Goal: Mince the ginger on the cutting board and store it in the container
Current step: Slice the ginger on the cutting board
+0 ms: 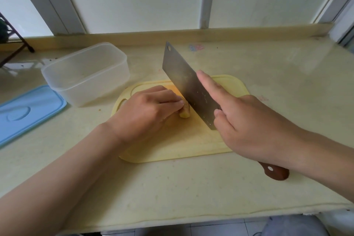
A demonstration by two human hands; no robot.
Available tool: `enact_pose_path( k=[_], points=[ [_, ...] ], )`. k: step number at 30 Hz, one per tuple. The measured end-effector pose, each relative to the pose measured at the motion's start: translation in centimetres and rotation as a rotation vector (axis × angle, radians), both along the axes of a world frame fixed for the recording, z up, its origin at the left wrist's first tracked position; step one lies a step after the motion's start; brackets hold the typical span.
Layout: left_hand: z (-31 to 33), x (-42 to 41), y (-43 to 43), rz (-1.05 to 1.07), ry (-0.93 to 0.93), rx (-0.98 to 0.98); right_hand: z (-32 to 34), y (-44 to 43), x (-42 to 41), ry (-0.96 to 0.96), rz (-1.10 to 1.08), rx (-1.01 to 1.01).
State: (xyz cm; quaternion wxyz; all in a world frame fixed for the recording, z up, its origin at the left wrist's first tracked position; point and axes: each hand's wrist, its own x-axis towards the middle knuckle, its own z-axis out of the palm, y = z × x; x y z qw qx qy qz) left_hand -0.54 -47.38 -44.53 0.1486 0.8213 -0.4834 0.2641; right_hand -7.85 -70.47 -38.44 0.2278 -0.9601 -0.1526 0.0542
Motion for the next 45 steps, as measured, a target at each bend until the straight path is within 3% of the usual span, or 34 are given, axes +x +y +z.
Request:
enact_pose_path(
  k=[5, 10, 14, 21, 32, 45],
  points=[
    [-0.2, 0.1, -0.2, -0.017, -0.012, -0.002, 1.2, 0.5, 1.1, 0.077, 0.022, -0.106],
    [-0.6, 0.0, 0.3, -0.014, -0.026, -0.021, 1.9, 1.5, 3.4, 0.194, 0.011, -0.014],
    [-0.7, 0.0, 0.3, -0.018, -0.023, -0.031, 2.0, 2.4, 4.8, 0.172, 0.036, -0.035],
    [-0.7, -0.1, 0.4, -0.021, -0.011, -0.027, 0.2, 0.5, 2.4, 0.025, -0.013, 0.110],
    [-0.5, -0.3, 0.3, -0.006, 0.000, -0.008, -1.2, -1.3, 1.3, -0.023, 0.032, 0.195],
    [-0.7, -0.3, 0.2, 0.014, -0.028, -0.022, 1.2, -0.5, 4.2, 0.195, 0.084, 0.045]
  ],
)
